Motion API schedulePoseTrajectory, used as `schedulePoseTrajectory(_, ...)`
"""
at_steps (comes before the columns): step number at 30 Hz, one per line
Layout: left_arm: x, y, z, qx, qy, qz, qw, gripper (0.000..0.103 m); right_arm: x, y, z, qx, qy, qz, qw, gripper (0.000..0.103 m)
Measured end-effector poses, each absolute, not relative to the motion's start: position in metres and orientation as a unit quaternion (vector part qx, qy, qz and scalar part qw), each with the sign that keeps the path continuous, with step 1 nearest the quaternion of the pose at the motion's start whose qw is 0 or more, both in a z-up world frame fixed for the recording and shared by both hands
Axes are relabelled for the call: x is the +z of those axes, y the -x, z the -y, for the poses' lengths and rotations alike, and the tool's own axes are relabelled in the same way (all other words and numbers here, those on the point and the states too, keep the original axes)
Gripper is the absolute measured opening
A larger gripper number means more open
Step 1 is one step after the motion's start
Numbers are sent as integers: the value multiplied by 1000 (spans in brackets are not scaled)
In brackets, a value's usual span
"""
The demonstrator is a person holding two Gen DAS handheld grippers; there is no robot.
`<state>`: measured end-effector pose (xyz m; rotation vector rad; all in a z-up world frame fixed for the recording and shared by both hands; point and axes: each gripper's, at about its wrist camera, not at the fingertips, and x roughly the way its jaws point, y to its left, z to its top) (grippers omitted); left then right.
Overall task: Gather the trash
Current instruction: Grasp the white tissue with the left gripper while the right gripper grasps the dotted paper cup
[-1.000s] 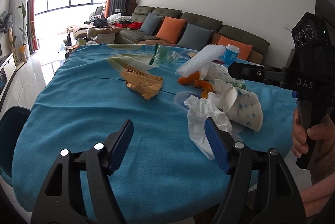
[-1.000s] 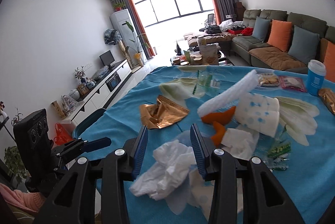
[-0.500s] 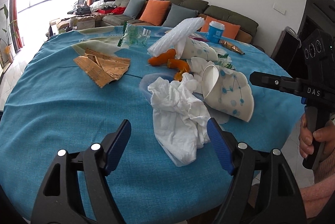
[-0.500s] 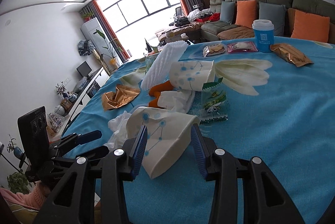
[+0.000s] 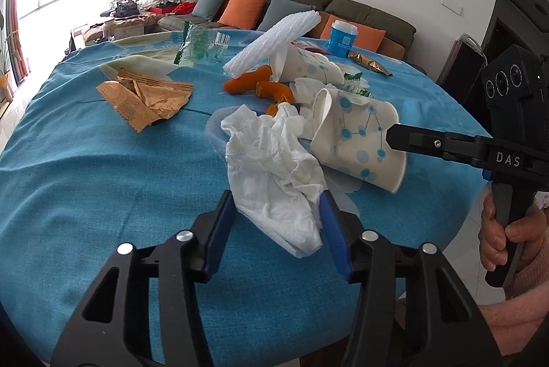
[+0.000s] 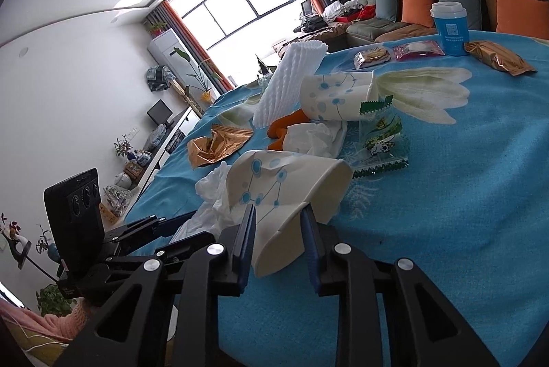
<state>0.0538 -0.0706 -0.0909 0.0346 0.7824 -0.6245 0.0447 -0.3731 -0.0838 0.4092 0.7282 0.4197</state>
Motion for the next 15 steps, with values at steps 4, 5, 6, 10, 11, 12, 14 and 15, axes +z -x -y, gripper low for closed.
schedulePoseTrajectory(4, -91, -54, 68, -305, -7, -379, 873, 21, -80, -43, 370, 211, -196, -345, 893, 12)
schedulePoseTrajectory(5, -91, -55, 67, -306, -5, -380, 873, 17, -79, -43, 370, 213, -195, -343, 894, 11)
schedulePoseTrajectory(6, -91, -55, 67, -306, -3, -381, 873, 13, -78, -43, 369, 215, -193, -342, 894, 9)
schedulePoseTrajectory(10, -89, -53, 63, -304, 3, -377, 875, 8, -75, -43, 366, 225, -187, -338, 894, 6)
schedulePoseTrajectory(11, -88, -52, 62, -303, 4, -375, 876, 7, -74, -43, 366, 225, -186, -337, 895, 5)
schedulePoseTrajectory(12, -87, -52, 61, -302, 4, -372, 878, 6, -73, -43, 365, 227, -186, -336, 895, 4)
schedulePoseTrajectory(14, -84, -50, 59, -300, 3, -365, 881, 6, -71, -43, 364, 230, -184, -332, 896, 3)
schedulePoseTrajectory(15, -82, -49, 57, -300, 3, -363, 882, 5, -69, -43, 363, 230, -183, -330, 897, 3)
